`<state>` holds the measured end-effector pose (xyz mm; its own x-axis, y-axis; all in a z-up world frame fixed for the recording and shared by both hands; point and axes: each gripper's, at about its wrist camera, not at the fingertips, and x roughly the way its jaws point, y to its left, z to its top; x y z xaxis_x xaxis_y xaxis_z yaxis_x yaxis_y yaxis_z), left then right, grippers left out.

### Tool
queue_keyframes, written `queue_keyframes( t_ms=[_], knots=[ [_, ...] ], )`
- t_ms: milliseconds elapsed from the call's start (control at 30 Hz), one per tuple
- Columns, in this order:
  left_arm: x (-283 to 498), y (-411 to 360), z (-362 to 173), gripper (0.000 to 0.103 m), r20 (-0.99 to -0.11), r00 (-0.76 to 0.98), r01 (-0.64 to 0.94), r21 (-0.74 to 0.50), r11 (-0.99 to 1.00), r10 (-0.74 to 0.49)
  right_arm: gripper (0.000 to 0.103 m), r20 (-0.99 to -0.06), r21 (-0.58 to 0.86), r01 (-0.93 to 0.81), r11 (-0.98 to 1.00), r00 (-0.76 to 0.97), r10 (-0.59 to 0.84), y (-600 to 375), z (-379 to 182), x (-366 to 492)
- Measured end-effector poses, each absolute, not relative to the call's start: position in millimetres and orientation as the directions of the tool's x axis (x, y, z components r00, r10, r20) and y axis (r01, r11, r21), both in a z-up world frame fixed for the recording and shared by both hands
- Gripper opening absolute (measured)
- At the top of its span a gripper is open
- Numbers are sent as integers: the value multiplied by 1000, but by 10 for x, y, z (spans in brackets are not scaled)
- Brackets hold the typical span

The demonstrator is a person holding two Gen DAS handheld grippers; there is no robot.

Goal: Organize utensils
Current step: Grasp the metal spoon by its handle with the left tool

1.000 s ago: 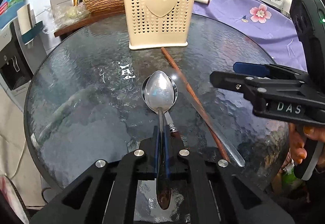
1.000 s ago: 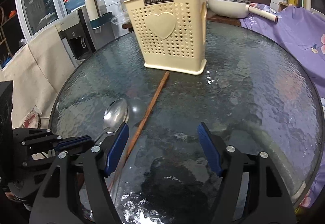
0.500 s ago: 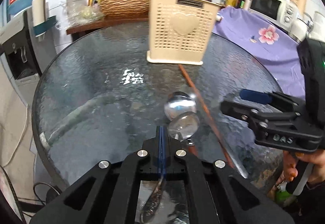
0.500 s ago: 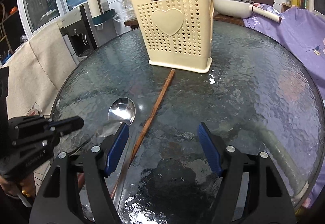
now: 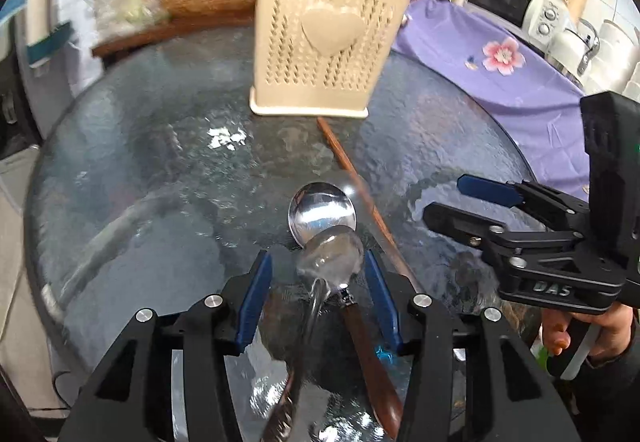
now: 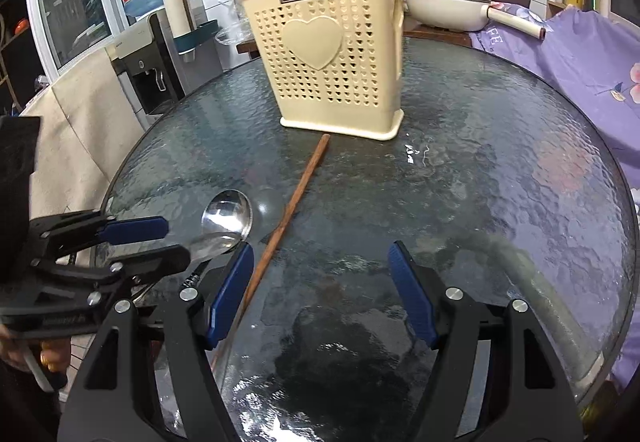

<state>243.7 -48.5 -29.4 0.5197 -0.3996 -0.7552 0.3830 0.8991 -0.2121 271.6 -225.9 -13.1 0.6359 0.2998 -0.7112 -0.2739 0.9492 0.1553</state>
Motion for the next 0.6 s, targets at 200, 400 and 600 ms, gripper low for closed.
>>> queue_keyframes(
  t_ms=[200, 400, 600],
  knots=[
    [2567, -565, -351, 47, -799, 445, 448, -193, 873, -405, 70, -715, 163, -269, 949, 631, 302, -2287, -155, 2715],
    [2601, -734, -381, 47, -821, 435, 487, -129, 864, -368, 70, -718, 167, -267, 949, 627, 303, -2292, -169, 2725],
    [2664, -700, -382, 43, -831, 428, 483, -123, 867, -356, 70, -722, 153, -279, 948, 623, 300, -2263, -173, 2714]
  ],
)
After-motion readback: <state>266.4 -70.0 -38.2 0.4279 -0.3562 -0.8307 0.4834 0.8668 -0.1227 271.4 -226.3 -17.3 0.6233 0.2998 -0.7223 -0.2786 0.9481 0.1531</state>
